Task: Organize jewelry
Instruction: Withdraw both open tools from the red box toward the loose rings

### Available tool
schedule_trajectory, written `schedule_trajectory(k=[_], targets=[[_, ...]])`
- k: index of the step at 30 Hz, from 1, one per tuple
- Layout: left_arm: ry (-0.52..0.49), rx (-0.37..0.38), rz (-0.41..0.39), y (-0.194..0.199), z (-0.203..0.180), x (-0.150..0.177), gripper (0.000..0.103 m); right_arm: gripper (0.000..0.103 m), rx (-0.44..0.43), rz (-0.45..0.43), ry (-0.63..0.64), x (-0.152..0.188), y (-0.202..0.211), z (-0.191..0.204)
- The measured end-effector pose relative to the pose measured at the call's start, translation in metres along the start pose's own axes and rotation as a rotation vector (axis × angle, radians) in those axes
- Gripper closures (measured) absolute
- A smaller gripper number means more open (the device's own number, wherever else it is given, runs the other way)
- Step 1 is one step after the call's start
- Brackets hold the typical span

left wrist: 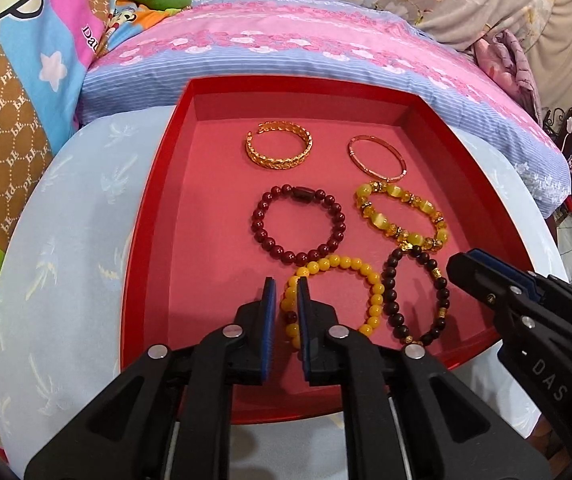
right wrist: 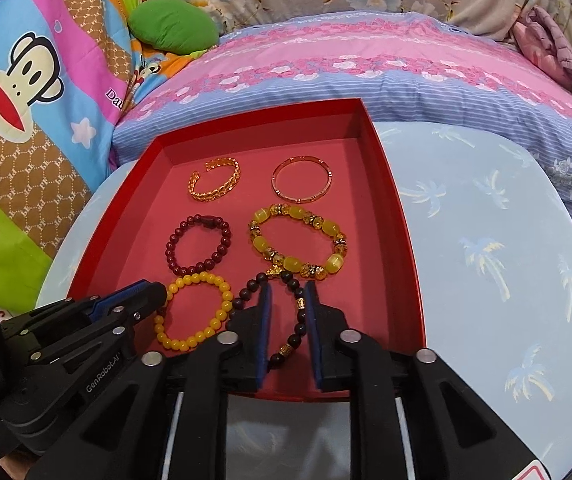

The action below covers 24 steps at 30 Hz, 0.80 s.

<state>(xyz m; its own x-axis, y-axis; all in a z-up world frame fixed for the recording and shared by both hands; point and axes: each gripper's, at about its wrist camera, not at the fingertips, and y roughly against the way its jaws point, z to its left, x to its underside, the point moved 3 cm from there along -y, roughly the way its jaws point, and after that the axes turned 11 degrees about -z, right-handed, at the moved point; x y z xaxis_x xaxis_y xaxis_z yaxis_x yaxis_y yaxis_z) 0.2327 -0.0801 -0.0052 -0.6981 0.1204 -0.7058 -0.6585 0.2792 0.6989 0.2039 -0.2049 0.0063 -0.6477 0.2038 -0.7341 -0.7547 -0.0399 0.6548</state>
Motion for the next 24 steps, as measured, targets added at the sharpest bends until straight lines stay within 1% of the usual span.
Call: schedule_trajectory(k=[1,3,13,18,22,24], targets=[[0.001,-0.002,0.0,0.0,0.0,0.0,0.085,0.081,-0.001,-0.002,-0.003,0.0,0.001,0.0],[0.004,-0.006,0.0,0.0,0.0,0.0,0.083,0.081,-0.002,-0.004,-0.005,0.0,0.002,0.0],[-0.001,-0.007,-0.01,0.01,-0.005,-0.001,0.083,0.081,-0.016,-0.022,-0.009,-0.003,0.016,0.005],[-0.012,-0.007,-0.026,0.025,-0.01,-0.001,0.082,0.081,-0.025,-0.04,-0.006,-0.003,0.032,0.009],[-0.015,-0.004,-0.037,0.04,-0.013,0.003,0.077,0.081,-0.032,-0.049,-0.001,0.001,0.048,0.014],[-0.016,-0.003,-0.043,0.049,-0.015,0.007,0.077,0.081,-0.034,-0.049,0.001,0.006,0.057,0.015]])
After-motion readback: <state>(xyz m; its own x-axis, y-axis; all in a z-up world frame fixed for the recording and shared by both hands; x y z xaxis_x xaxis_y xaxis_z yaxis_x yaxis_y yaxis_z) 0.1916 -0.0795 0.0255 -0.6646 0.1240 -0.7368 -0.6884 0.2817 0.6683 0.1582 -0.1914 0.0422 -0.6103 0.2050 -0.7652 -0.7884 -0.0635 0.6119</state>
